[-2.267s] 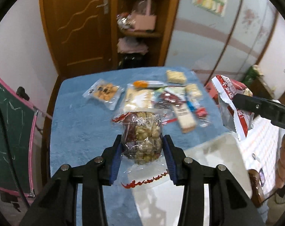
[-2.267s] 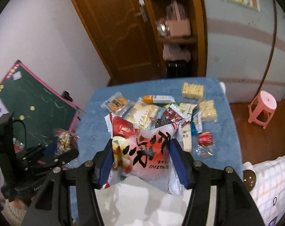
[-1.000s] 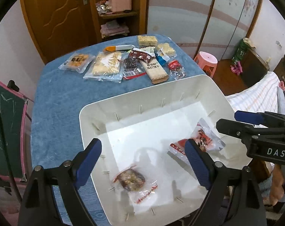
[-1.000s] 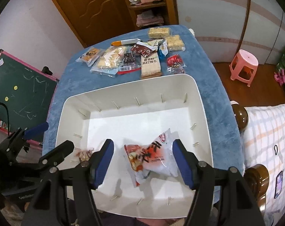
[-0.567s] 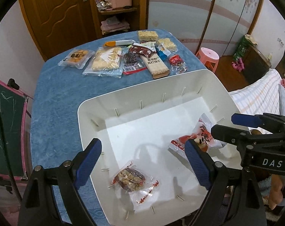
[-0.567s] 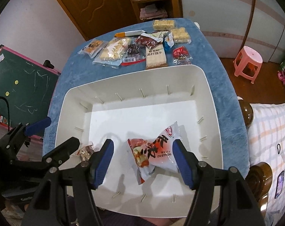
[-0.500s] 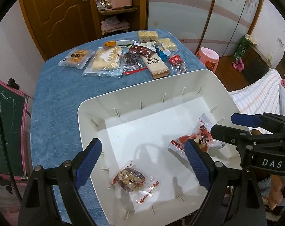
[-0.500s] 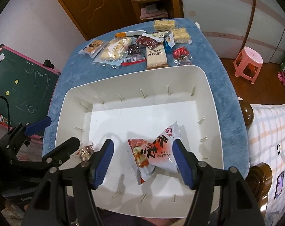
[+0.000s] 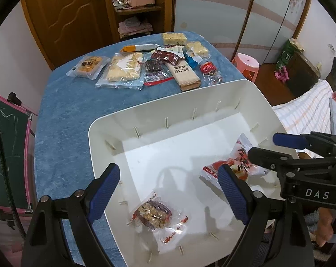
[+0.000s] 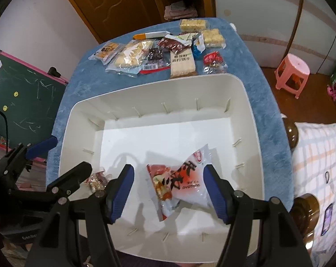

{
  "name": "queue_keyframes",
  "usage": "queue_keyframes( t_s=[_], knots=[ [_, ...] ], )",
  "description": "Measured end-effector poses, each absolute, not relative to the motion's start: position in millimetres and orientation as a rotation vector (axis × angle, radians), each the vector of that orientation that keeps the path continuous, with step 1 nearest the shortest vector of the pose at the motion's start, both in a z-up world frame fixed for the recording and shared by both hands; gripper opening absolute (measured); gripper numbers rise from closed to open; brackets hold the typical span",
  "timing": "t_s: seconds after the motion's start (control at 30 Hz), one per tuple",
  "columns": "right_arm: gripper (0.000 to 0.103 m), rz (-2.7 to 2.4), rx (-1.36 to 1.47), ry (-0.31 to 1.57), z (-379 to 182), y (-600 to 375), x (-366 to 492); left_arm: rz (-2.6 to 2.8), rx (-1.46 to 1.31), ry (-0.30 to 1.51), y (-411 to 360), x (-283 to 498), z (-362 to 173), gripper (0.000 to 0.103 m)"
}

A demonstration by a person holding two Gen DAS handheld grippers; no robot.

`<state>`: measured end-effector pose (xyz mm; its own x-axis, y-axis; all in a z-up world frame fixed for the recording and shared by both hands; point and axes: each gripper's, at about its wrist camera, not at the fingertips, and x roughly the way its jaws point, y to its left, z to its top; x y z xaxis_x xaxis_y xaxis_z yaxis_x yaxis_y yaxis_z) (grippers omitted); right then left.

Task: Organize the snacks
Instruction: 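Move both tools back over the snack pile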

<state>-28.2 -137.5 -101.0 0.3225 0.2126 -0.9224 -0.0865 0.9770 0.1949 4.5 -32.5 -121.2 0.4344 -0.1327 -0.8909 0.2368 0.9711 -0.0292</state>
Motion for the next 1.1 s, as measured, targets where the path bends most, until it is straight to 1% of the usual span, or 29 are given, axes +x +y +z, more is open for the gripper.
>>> queue_keyframes(
  t_s=[0.2, 0.33, 0.43, 0.53, 0.7, 0.8, 0.87, 0.97, 1.1],
  knots=[
    [0.066, 0.164, 0.054, 1.146, -80, -144, -21, -0.189, 0.155, 1.074, -38, 20, -112, 0.089],
    [0.066, 0.148, 0.022, 1.116, -59, -156, -3, -0.247, 0.121, 1.100, -44, 42, -94, 0.089],
    [0.066, 0.137, 0.023, 1.082, -30, -170, 14, -0.235, 0.118, 1.054, -48, 64, -64, 0.089],
    [0.066, 0.120, 0.009, 1.013, 8, -185, 34, -0.197, 0.146, 0.969, -53, 84, -30, 0.089],
    [0.066, 0.065, -0.059, 0.875, 74, -203, 73, -0.217, 0.131, 0.875, -61, 122, 17, 0.089],
    [0.066, 0.039, -0.087, 0.847, 92, -211, 102, -0.189, 0.152, 0.836, -69, 146, 31, 0.089],
    [0.066, 0.026, -0.118, 0.844, 94, -213, 122, -0.178, 0.145, 0.832, -73, 164, 33, 0.089],
    [0.066, 0.017, -0.130, 0.868, 77, -219, 152, -0.174, 0.118, 0.857, -79, 192, 22, 0.089],
    [0.066, 0.020, -0.097, 0.955, 28, -225, 186, -0.133, 0.133, 0.955, -90, 231, -24, 0.089]
  ],
)
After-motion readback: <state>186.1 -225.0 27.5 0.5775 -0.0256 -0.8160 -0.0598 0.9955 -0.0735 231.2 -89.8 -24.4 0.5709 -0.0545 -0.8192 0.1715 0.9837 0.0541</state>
